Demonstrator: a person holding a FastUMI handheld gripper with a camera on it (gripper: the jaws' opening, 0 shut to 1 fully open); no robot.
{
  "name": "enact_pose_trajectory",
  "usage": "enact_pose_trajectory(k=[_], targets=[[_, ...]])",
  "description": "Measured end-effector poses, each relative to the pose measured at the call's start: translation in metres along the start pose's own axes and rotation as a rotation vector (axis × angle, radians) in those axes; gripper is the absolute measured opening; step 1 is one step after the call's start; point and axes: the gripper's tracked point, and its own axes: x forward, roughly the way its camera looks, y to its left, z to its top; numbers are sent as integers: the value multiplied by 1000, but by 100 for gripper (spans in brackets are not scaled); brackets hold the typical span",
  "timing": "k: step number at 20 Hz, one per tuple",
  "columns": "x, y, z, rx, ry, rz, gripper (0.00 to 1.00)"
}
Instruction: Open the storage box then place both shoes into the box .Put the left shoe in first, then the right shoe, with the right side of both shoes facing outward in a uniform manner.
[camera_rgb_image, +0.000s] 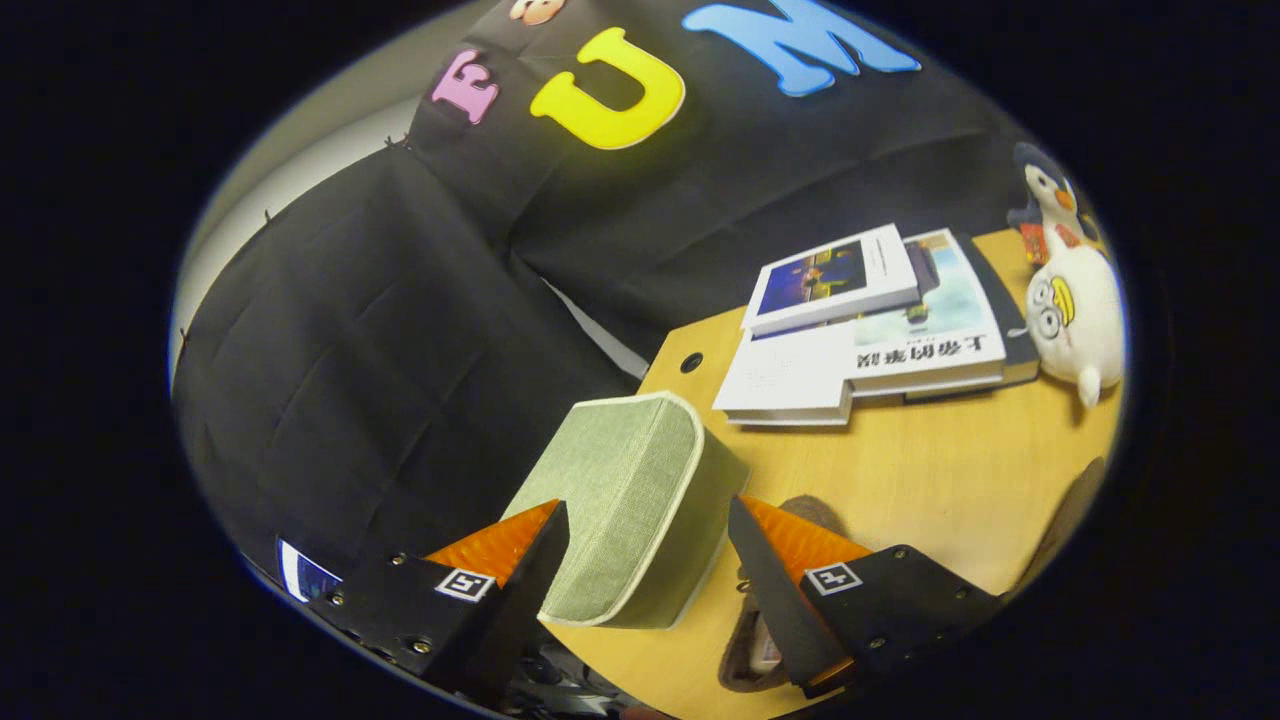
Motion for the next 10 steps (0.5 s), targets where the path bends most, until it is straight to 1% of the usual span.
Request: enact_pose_trajectory(k=[2, 3, 6, 10], targets=[[16, 2, -10, 83, 35, 74, 97], [23, 0, -15, 113, 50, 91, 97], [43, -7, -30, 159, 88, 114, 97], [66, -12, -39, 268, 115, 144, 97]])
